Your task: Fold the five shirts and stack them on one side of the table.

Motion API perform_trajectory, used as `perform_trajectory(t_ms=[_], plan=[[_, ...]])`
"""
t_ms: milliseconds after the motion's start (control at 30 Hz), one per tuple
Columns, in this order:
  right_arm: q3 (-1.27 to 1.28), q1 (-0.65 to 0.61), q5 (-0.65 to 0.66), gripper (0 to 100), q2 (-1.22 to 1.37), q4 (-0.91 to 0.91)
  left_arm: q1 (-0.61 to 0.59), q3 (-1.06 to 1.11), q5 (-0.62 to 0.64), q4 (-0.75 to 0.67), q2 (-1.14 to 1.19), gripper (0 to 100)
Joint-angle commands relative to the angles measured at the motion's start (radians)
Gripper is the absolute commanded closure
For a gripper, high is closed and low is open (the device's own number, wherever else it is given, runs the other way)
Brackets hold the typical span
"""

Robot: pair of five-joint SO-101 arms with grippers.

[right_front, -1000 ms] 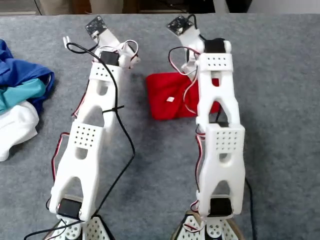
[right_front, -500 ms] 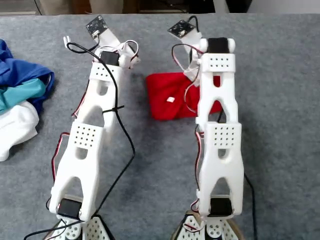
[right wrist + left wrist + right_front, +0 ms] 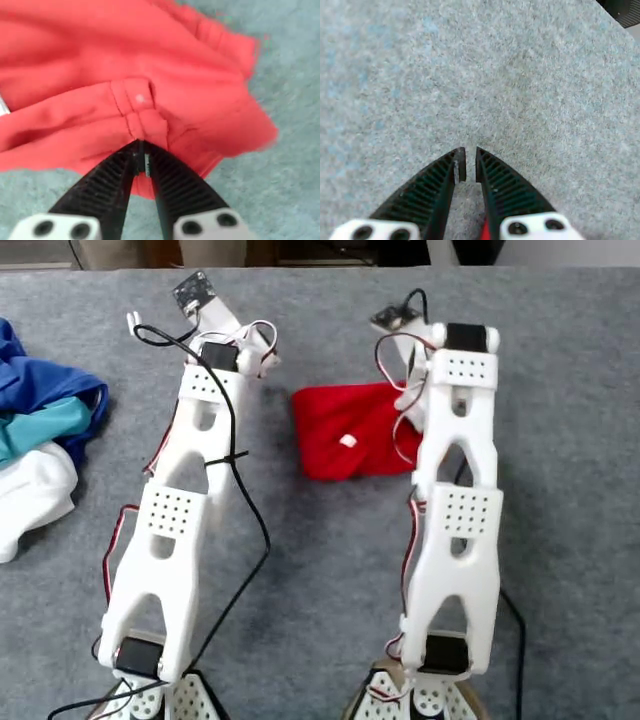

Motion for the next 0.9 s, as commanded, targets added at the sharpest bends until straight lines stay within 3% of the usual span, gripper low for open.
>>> perform_trajectory(t_ms=[0, 467, 600, 700, 867], plan=[[0.079, 0.033, 0.008, 99.3, -0.087, 0.023, 0.021, -0.011, -0.017, -0.003, -0.018, 95], [0.699, 0.079, 0.051, 99.3, -0.619, -0.087, 0.021, -0.005, -0.018, -0.032, -0.018, 95], [0.802, 0.015, 0.049, 99.1, -0.748, -0.258, 0.021, -0.005, -0.018, -0.032, -0.018, 95], [0.757, -0.076, 0.038, 99.0, -0.673, -0.327, 0.021, -0.003, -0.018, -0.029, -0.018, 95], [0.410, -0.154, -0.014, 99.0, -0.387, -0.252, 0.015, -0.003, -0.017, -0.025, -0.018, 95]])
